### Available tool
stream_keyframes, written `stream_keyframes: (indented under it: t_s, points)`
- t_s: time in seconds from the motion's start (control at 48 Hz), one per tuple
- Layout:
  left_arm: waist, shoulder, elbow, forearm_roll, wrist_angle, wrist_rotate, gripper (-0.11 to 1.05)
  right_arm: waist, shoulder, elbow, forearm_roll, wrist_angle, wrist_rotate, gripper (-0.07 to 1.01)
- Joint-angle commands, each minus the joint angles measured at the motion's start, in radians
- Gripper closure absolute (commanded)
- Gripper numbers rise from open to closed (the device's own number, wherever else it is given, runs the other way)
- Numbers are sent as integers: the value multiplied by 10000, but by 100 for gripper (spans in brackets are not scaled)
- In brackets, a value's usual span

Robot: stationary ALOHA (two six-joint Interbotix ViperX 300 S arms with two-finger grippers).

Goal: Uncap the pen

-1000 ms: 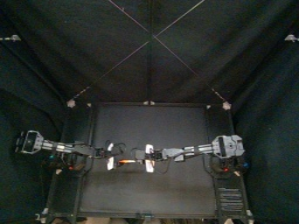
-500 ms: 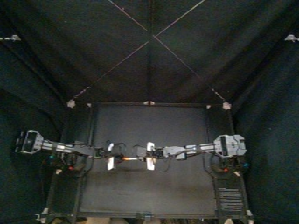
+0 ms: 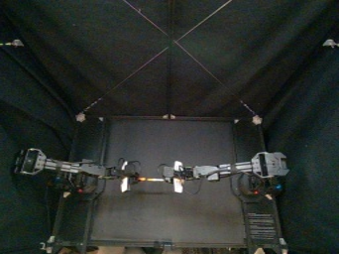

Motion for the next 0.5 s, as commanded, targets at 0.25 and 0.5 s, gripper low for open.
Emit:
stream_keyframes:
  t_s: [0.25, 0.5]
  points:
    - [-77, -445, 169, 15, -61, 15, 52, -215, -1396, 890, 123, -522, -15, 55]
    - [-92, -844, 322, 15, -61, 0, 52, -215, -1779, 1365, 169, -660, -15, 55]
